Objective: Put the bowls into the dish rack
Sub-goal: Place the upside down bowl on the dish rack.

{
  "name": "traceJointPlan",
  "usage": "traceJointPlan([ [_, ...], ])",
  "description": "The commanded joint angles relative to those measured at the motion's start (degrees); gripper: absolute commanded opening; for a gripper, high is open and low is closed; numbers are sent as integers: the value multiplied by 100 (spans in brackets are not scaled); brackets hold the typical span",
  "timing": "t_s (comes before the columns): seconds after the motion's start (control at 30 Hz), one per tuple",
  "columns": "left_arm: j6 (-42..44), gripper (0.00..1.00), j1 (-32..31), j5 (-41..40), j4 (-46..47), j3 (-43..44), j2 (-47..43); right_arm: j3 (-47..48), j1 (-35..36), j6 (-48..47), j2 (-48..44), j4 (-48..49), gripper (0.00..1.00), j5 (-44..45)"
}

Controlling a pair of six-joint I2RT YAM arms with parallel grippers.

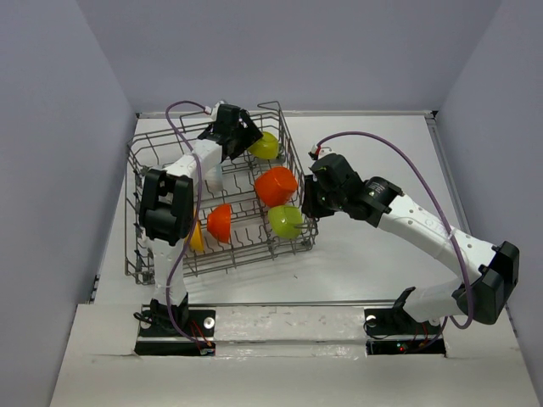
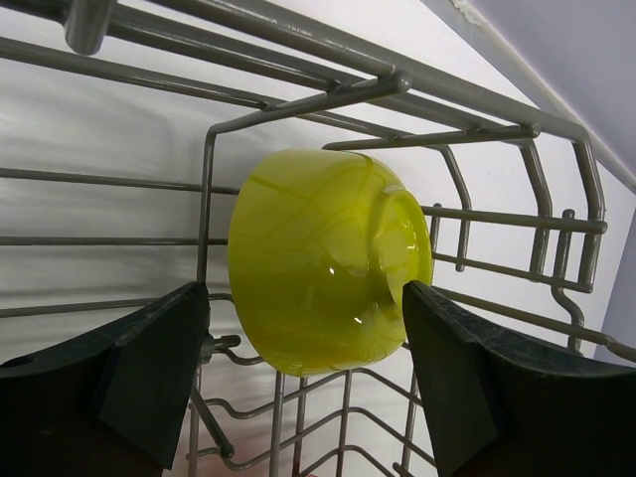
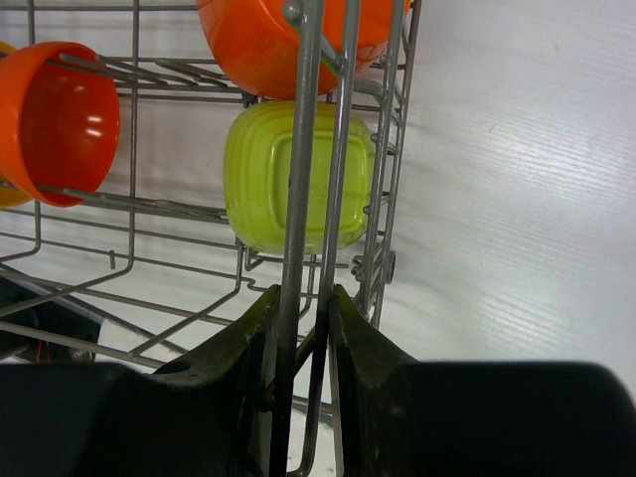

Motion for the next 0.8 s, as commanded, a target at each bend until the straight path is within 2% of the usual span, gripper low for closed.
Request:
traceJointPlan([
  [0.0,34,88,-165,529,229,130,248,56,68,133,-210,317,11,-521],
  [0.77,745,71,-358,775,-263,868,565,161,68,107,-96,317,11,-564],
])
